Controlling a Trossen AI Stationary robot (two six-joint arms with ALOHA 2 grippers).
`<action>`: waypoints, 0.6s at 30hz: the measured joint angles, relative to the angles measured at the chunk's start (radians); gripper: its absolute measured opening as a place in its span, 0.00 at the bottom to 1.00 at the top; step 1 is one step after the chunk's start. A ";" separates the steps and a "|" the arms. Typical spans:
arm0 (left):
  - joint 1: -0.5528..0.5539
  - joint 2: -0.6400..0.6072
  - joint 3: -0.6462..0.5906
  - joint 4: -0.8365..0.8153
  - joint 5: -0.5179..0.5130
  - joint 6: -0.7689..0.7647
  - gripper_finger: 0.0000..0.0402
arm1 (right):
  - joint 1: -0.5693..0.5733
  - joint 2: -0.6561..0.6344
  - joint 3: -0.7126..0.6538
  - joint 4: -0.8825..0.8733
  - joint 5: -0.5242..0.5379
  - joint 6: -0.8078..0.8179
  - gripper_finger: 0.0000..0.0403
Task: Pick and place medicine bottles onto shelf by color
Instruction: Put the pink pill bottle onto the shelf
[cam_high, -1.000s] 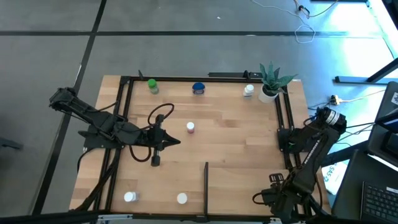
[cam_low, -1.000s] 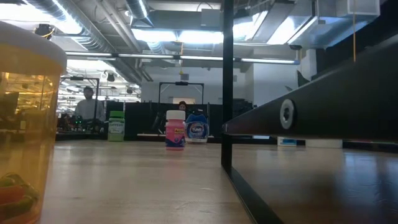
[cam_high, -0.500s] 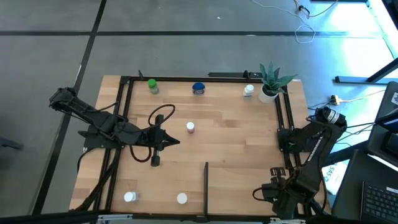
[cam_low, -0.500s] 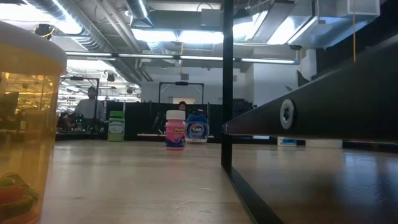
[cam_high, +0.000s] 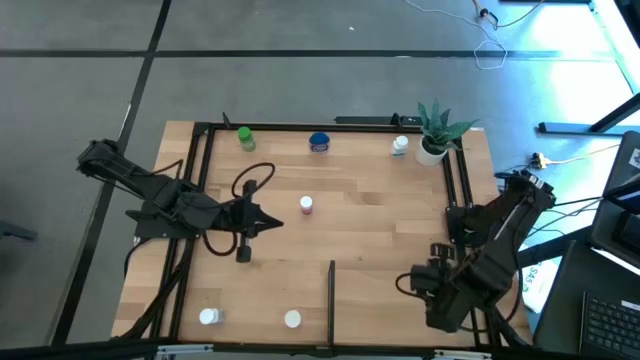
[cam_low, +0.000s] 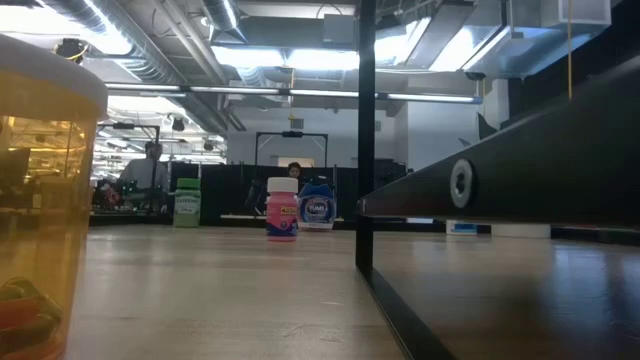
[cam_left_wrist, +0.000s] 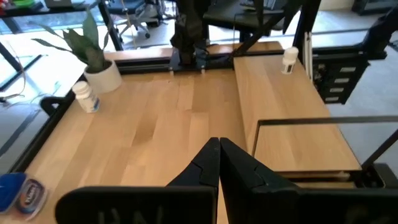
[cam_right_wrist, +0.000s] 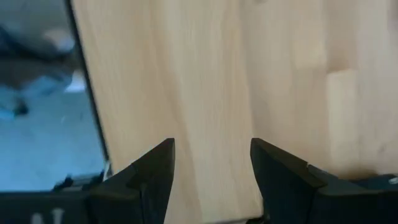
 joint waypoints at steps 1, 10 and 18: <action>0.000 -0.008 0.000 -0.014 -0.007 0.000 0.00 | -0.012 0.000 0.017 -0.007 0.022 0.000 0.52; 0.000 -0.052 0.015 -0.150 -0.008 -0.030 0.00 | -0.142 0.000 0.157 -0.002 0.114 -0.075 0.52; 0.048 -0.006 0.248 -0.569 0.022 -0.138 0.00 | -0.251 0.000 0.255 0.003 0.276 -0.185 0.52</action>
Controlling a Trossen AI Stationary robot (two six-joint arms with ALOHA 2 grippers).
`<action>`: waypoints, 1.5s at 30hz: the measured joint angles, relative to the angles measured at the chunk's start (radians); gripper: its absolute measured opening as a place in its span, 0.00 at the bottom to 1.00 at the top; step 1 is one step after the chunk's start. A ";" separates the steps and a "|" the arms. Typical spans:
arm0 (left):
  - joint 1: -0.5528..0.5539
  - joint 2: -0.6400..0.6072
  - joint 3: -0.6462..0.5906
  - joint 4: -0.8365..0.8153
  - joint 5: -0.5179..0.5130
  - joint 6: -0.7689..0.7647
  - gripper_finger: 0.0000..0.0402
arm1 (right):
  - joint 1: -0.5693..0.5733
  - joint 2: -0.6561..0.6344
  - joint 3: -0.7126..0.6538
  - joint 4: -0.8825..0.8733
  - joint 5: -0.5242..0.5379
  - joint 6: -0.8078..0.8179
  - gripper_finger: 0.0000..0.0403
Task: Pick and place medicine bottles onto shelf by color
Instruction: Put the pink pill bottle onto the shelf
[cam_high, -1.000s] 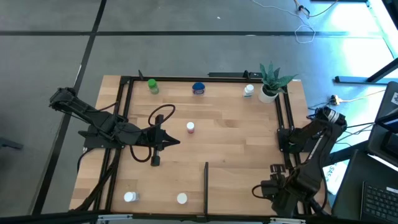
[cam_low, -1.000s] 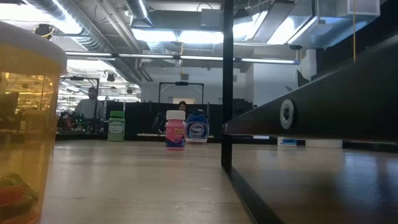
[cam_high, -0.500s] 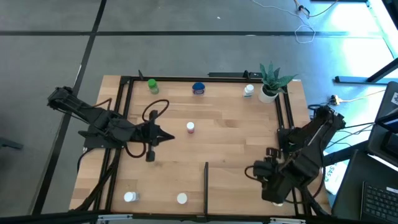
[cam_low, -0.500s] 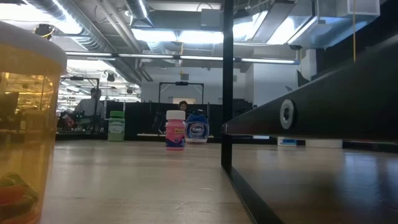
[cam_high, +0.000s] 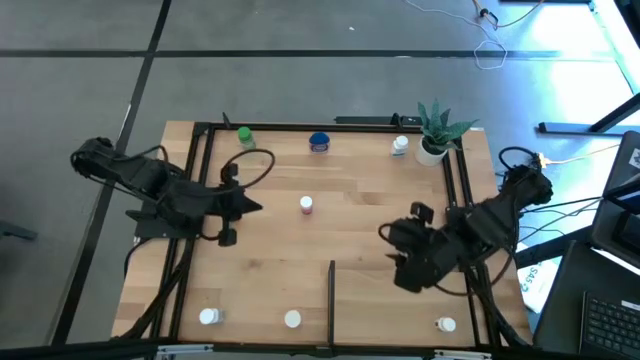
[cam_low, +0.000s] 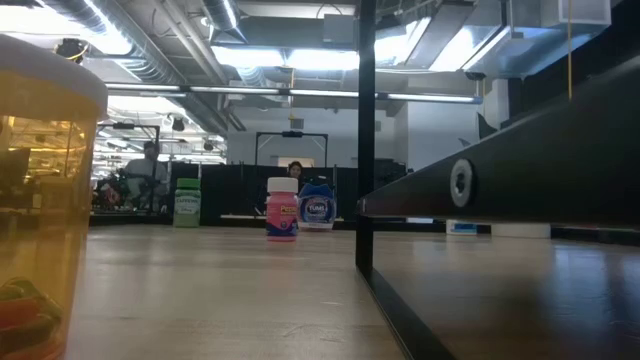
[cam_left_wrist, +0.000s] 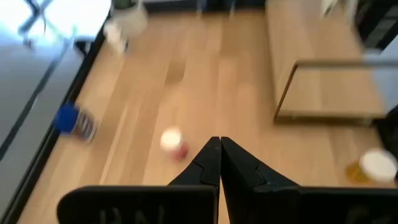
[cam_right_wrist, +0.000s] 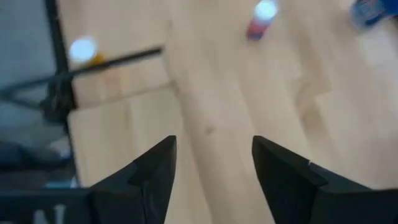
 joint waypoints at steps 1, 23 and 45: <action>0.009 0.012 0.029 -0.046 0.006 -0.021 0.00 | -0.018 0.000 0.003 0.000 0.004 0.000 0.52; 0.126 0.134 0.122 -0.459 0.243 -0.623 0.00 | -0.331 0.000 0.001 0.200 -0.152 -0.579 0.52; 0.125 0.134 0.122 -0.459 0.236 -0.696 0.00 | -0.543 0.043 0.001 0.328 -0.379 -0.948 0.52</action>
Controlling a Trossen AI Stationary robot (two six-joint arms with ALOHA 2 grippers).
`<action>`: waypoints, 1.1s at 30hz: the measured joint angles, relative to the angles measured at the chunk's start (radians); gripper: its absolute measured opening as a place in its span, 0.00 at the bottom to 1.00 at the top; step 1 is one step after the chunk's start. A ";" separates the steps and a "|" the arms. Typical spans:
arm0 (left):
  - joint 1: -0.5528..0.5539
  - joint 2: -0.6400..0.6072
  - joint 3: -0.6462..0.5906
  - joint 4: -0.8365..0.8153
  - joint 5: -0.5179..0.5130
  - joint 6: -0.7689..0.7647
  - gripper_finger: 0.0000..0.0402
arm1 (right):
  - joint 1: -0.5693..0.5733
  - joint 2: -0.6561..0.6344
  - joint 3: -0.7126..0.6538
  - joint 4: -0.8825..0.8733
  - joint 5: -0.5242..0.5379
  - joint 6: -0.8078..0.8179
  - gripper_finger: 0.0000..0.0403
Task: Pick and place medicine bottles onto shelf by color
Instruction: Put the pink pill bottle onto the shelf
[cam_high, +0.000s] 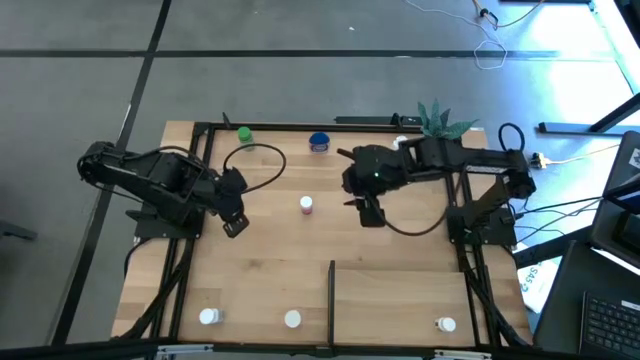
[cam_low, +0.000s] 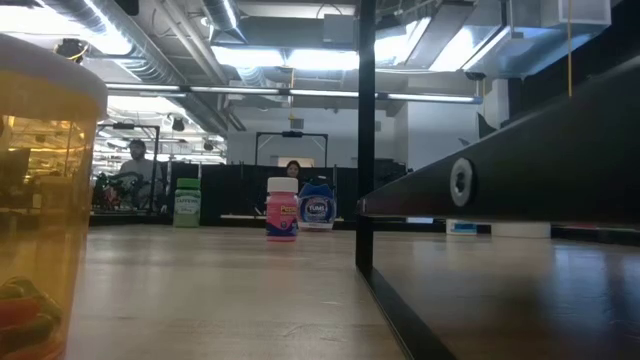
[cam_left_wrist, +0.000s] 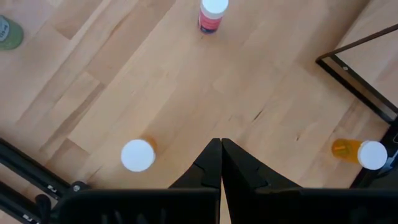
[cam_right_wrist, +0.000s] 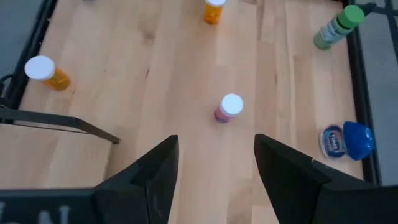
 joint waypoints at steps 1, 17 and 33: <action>0.000 0.000 0.000 0.000 -0.001 0.001 0.00 | -0.006 0.003 0.000 0.005 -0.014 -0.014 0.52; 0.000 0.000 0.000 -0.027 0.008 0.000 0.24 | -0.042 0.045 0.000 0.041 -0.070 -0.086 0.52; 0.056 0.000 0.000 -0.053 0.071 -0.311 0.36 | -0.052 0.047 0.000 0.084 -0.114 -0.148 0.52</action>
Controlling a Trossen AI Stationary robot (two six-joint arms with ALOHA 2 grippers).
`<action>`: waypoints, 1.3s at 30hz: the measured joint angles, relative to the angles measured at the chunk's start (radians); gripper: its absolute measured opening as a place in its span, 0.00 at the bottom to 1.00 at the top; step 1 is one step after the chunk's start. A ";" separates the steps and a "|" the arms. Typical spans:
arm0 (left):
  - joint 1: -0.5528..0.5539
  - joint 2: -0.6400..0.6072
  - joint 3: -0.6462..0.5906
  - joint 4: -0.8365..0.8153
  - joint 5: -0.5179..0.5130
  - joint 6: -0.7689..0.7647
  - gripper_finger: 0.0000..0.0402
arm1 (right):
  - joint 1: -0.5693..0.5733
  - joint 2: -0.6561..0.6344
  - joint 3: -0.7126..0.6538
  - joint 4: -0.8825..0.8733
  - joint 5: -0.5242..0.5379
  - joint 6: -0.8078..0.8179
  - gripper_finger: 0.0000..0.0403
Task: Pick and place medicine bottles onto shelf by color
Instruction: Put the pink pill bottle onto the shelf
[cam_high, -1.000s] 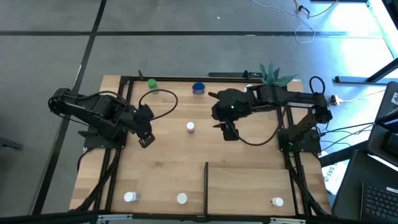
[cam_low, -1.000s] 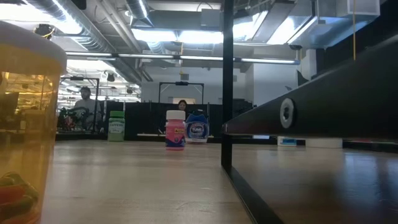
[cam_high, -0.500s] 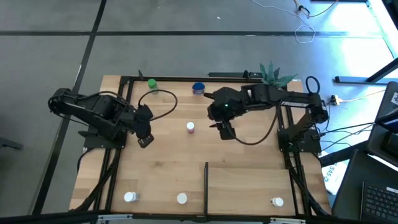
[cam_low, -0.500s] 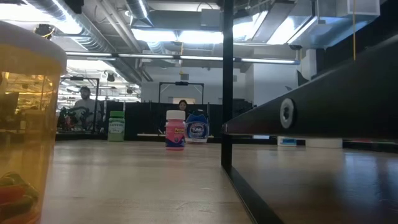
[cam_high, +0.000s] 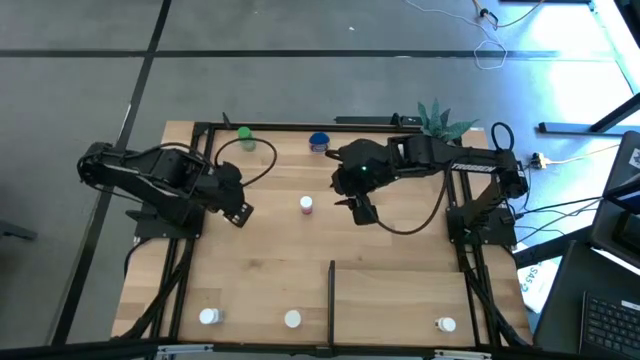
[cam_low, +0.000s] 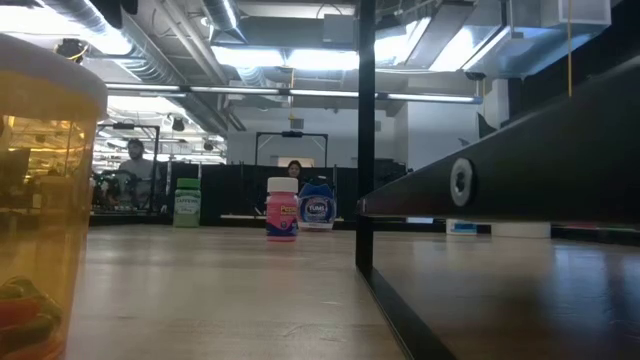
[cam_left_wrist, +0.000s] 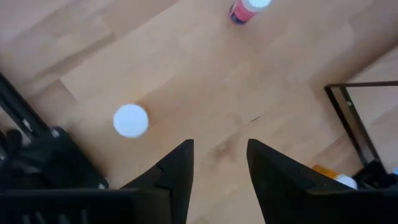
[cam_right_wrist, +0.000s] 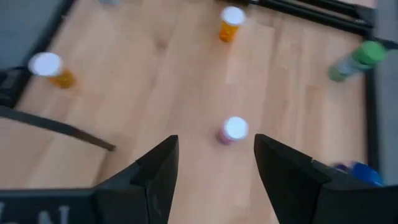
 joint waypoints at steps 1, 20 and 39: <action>0.002 0.000 0.000 -0.001 0.010 -0.005 0.36 | -0.005 0.000 0.000 0.003 -0.032 0.001 0.52; 0.000 0.000 0.000 -0.020 0.008 0.001 0.36 | -0.058 0.210 0.000 0.118 -0.094 0.050 0.52; 0.000 0.000 0.000 -0.028 -0.006 0.002 0.36 | -0.126 0.414 0.000 0.216 -0.094 -0.087 0.52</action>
